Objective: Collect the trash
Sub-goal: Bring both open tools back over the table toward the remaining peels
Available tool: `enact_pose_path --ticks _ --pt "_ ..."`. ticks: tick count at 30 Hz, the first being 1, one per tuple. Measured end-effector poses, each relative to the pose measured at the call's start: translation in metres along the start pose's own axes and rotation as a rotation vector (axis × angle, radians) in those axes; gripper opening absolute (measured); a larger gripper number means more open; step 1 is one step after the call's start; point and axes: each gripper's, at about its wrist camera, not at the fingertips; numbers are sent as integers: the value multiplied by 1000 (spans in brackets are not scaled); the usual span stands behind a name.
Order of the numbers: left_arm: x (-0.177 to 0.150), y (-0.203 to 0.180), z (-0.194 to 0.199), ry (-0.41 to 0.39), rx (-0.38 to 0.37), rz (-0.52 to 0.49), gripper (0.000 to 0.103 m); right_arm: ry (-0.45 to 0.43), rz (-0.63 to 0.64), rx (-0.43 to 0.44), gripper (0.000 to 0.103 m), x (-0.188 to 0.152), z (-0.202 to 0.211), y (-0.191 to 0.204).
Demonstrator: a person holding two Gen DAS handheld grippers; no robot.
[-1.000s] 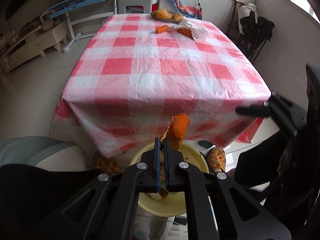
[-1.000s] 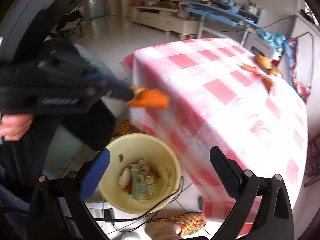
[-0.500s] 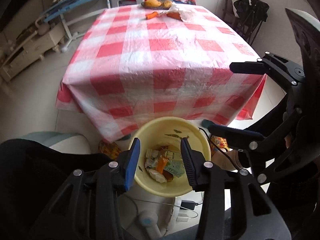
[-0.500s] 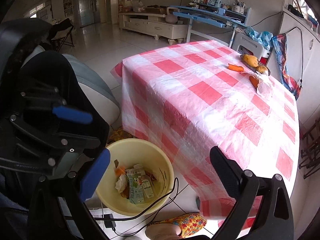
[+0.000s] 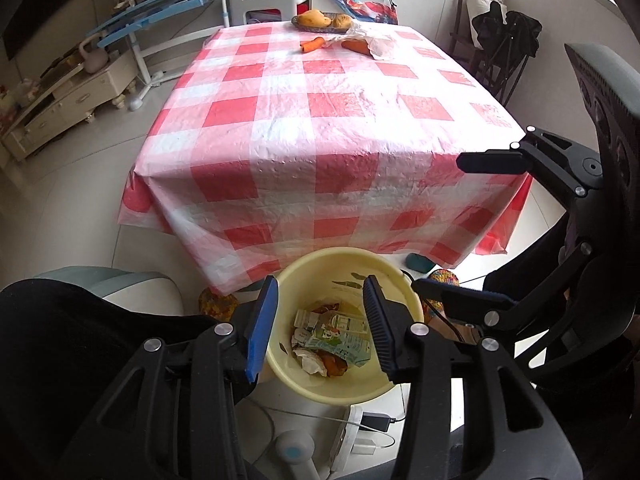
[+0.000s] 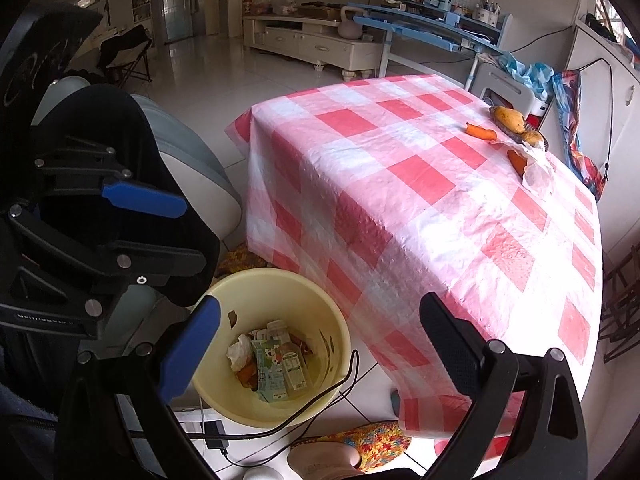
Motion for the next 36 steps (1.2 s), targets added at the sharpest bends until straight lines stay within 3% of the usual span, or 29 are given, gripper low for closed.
enact_pose_path --ticks 8,17,23,29,36 --pt "26 17 10 -66 17 73 45 -48 -21 -22 95 5 9 -3" --pt "113 20 8 -170 42 26 48 -115 -65 -100 95 23 22 -28" --pt "181 22 -38 -162 50 19 50 -139 -72 -153 95 43 21 -73" --pt "250 16 -103 -123 28 14 50 -132 -39 -268 95 63 -2 -118" --pt "300 16 -166 -54 60 28 50 -123 -27 -330 95 85 -35 -167"
Point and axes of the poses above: each gripper's, at about its wrist camera, not at the fingertips, and z roughly against the way its jaws point, y to its left, x to its top
